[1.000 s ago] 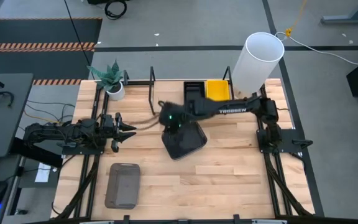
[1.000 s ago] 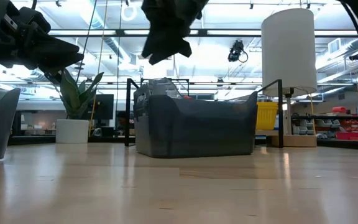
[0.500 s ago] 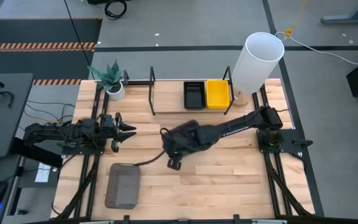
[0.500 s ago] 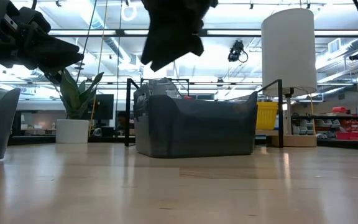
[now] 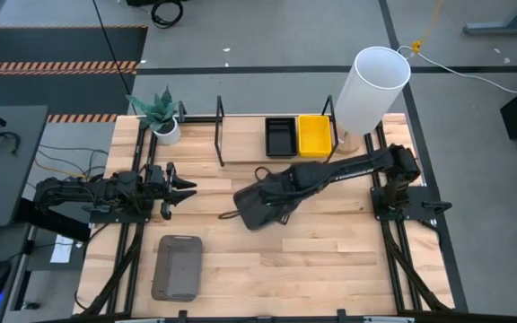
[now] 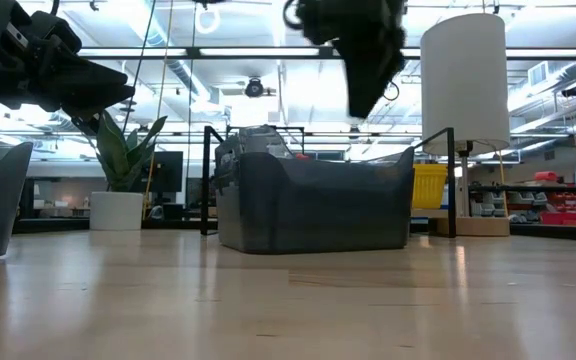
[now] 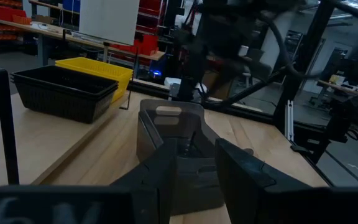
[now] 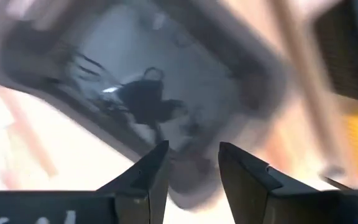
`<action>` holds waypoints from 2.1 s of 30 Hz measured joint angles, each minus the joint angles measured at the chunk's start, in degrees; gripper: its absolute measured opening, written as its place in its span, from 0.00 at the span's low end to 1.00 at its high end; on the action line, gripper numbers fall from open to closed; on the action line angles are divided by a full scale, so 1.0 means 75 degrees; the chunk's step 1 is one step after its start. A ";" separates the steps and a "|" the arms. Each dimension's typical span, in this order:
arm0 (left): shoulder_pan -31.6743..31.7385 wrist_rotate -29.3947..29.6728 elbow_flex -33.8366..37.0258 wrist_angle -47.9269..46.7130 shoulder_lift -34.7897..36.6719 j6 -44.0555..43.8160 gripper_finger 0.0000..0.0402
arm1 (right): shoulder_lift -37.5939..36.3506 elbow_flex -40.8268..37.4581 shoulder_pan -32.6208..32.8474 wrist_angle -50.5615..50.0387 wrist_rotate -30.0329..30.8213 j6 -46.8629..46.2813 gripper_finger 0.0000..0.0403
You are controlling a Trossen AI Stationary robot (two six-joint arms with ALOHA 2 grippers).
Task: Stack baskets on shelf by color
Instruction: Move the stacked gray bins to the center of the table
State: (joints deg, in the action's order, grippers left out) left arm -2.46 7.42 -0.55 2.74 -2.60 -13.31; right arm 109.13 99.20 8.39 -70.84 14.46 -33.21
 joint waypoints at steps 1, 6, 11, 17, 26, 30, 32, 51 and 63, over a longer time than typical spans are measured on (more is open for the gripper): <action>0.0003 0.0000 0.0001 0.0000 0.0001 0.0001 0.29 | -0.0104 0.0003 -0.0043 -0.0238 0.0172 -0.0036 0.35; 0.0000 0.0000 -0.0001 0.0000 0.0001 0.0001 0.29 | -0.0444 -0.0320 -0.0356 -0.0899 0.0579 -0.0240 0.30; 0.0002 0.0000 0.0000 0.0000 0.0000 0.0000 0.29 | -0.0702 -0.1046 -0.0906 -0.0499 -0.0060 0.0027 0.27; 0.0002 0.0002 -0.0001 0.0000 0.0001 -0.0001 0.29 | -0.1085 -0.1693 -0.1570 0.0622 -0.0905 0.0374 0.25; 0.0001 0.0002 -0.0001 0.0000 0.0000 0.0001 0.29 | -0.1068 -0.1816 -0.1803 0.1132 -0.1476 0.0623 0.36; 0.0002 0.0001 0.0000 0.0000 0.0000 0.0001 0.29 | -0.1067 -0.1904 -0.1800 0.1229 -0.1422 0.0516 0.43; 0.0002 0.0001 -0.0001 0.0000 0.0001 0.0001 0.29 | -0.1062 -0.2056 -0.1827 0.1299 -0.1420 0.0393 0.46; 0.0003 0.0001 -0.0001 0.0000 0.0001 0.0000 0.29 | -0.1056 -0.3249 -0.1928 0.2471 -0.1635 0.0886 0.21; 0.0002 0.0000 -0.0001 0.0000 0.0001 0.0001 0.29 | -0.1062 -0.3255 -0.1662 0.2848 -0.2329 0.4083 0.05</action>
State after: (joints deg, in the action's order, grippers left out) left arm -2.44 7.42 -0.55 2.74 -2.59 -13.30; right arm 101.16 74.78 -4.07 -49.49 -3.01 -2.59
